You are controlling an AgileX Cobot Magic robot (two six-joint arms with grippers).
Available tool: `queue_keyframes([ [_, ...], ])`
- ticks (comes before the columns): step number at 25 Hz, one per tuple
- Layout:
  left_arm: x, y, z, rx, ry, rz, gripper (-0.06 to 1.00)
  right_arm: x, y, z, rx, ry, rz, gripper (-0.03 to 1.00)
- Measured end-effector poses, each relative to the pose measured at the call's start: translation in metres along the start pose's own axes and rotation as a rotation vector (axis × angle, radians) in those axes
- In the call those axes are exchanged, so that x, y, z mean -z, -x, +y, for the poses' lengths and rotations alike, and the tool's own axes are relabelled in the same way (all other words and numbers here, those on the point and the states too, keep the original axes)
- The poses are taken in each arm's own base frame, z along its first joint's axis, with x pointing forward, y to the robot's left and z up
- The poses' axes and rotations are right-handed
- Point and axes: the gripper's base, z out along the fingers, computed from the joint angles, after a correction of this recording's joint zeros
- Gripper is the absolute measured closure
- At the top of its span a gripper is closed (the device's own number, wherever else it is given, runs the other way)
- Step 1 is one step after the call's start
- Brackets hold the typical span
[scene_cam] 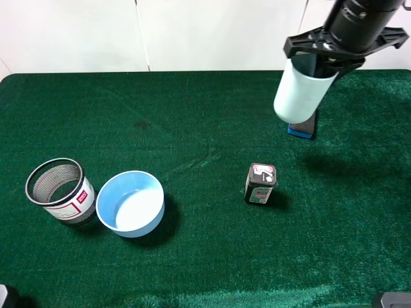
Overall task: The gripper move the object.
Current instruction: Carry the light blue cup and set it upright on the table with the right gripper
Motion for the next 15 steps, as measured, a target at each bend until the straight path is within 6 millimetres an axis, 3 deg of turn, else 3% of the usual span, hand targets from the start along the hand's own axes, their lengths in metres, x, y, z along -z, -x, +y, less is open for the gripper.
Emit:
queue_keyframes([
  [7, 0.0, 0.0, 0.0, 0.0, 0.0, 0.0, -0.05, -0.001, -0.002, 0.028, 0.045, 0.017, -0.027, 0.96],
  [15, 0.0, 0.0, 0.0, 0.0, 0.0, 0.0, -0.05, -0.021, -0.006, 0.05, 0.094, 0.023, 0.005, 0.96],
])
